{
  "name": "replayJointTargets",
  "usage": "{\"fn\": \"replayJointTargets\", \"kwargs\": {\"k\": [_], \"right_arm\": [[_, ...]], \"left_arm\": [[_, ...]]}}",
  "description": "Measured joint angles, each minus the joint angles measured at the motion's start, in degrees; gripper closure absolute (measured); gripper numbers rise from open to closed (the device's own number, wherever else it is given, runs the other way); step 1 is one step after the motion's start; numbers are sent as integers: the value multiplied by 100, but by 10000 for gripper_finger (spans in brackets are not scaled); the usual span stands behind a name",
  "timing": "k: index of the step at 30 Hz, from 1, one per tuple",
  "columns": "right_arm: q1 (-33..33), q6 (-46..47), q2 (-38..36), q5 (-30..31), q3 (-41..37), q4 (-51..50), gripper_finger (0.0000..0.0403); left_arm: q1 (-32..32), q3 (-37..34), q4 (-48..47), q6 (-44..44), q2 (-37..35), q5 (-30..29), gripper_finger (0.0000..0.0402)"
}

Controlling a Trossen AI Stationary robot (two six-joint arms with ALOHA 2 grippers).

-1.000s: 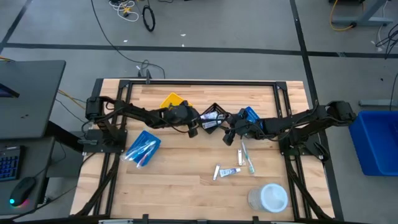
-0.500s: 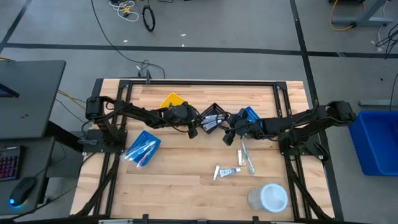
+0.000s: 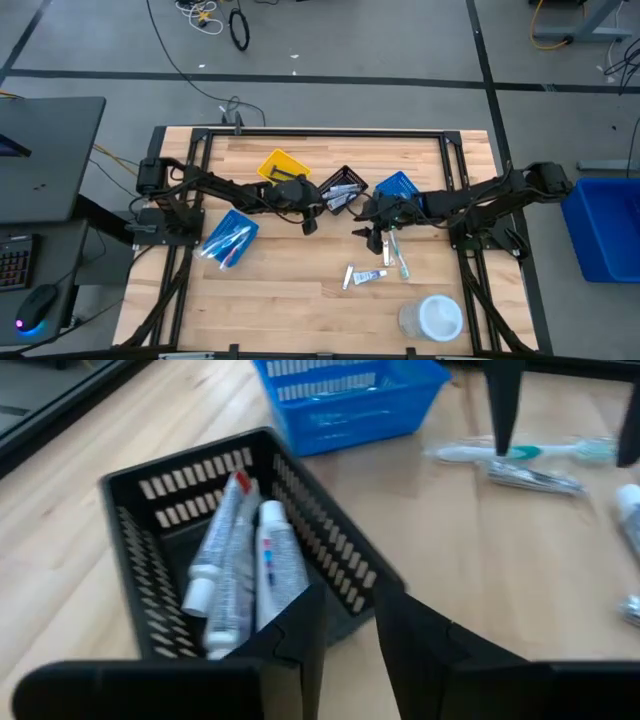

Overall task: Pick & Place Travel size toiletries
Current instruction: Put the silver nail cutter into the right blue bin

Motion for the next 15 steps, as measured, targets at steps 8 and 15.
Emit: {"fn": "replayJointTargets", "kwargs": {"k": [8, 15], "right_arm": [[191, -51, 0, 1, 0, 74, 217], [583, -839, 370, -408, 0, 1174, 229]], "left_arm": [[-381, 0, 0, 0, 0, 0, 310], [-491, 2, 0, 4, 0, 0, 311]]}}
